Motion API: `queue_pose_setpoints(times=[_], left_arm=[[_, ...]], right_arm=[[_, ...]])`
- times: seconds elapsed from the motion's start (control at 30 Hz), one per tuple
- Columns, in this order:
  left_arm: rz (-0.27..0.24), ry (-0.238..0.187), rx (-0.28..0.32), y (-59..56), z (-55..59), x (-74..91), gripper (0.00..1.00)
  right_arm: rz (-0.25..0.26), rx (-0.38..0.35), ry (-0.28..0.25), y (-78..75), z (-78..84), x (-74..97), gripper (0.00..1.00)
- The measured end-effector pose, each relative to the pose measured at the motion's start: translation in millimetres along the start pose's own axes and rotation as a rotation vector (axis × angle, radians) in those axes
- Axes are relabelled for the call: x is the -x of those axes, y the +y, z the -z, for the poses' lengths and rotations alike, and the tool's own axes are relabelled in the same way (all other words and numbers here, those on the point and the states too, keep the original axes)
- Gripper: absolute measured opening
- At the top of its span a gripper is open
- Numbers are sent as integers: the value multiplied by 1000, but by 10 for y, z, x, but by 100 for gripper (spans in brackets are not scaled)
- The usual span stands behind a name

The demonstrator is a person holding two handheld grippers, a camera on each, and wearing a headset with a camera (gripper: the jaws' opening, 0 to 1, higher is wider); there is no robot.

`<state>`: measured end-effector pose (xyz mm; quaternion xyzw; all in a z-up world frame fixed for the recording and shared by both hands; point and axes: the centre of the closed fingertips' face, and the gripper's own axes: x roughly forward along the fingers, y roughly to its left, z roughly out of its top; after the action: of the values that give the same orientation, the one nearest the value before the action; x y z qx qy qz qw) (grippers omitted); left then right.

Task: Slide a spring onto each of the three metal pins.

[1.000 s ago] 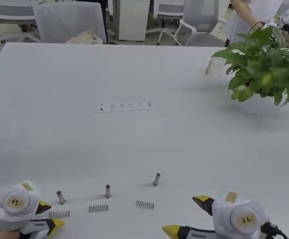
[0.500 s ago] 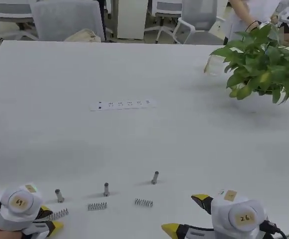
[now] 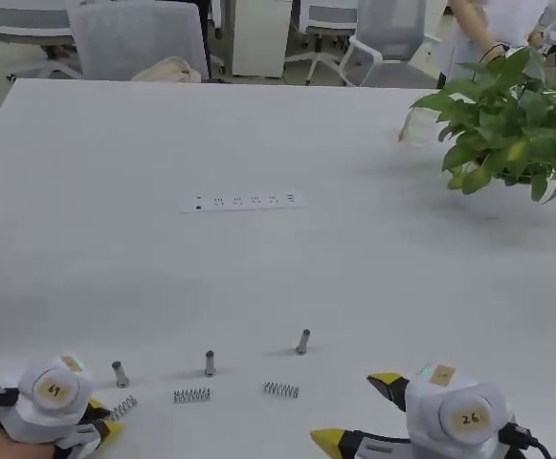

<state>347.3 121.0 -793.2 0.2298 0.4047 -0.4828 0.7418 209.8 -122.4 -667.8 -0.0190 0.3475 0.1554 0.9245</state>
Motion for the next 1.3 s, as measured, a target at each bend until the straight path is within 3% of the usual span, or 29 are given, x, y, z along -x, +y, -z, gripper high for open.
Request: queue_pose_setpoints(times=[0.2,0.47,0.73,0.87,1.3], left_arm=[[3,11,5,-68,51,29,3],[1,-21,2,-153,29,169,3],[2,-70,-3,-288,-56,339,3],[-2,-118,27,-342,-138,435,3],[-6,-158,-18,-515,-298,624,3]], right_arm=[[0,-3,-3,3,20,18,64],[-6,-11,-1,20,54,16,64],[-21,-10,-4,68,47,-12,63],[-32,-3,-1,93,40,-36,63],[-66,20,2,175,-1,-95,62]])
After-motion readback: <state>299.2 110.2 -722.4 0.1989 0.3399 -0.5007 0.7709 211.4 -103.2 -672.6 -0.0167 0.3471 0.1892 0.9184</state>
